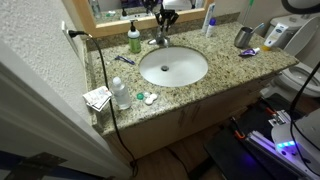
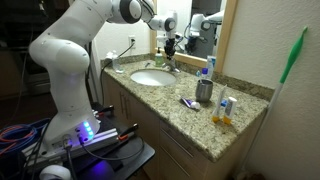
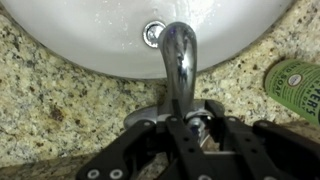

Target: Close the tap

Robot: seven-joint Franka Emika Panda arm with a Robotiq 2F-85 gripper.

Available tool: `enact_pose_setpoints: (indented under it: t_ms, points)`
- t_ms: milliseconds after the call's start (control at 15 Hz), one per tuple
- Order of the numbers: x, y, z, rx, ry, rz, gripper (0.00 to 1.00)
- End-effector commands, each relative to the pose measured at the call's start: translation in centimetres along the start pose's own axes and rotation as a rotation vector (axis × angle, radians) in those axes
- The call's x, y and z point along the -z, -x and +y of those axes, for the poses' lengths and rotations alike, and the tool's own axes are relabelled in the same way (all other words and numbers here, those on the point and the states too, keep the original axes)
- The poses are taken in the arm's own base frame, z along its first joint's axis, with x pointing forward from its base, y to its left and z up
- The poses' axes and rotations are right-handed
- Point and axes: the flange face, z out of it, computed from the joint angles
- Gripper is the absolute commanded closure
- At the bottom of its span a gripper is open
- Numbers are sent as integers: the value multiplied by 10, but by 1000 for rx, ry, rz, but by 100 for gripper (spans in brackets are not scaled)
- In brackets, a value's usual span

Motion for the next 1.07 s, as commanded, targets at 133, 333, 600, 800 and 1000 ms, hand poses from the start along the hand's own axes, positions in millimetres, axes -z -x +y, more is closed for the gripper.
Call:
enact_pose_setpoints:
  t_ms: [133, 333, 600, 800, 1000]
  points:
    - [8, 15, 3, 28, 52, -196, 93]
    - [8, 15, 1, 16, 52, -232, 93]
    - [6, 13, -3, 16, -3, -268, 93]
    - [3, 11, -1, 4, -38, -291, 93]
    - [5, 11, 3, -6, -26, -316, 93]
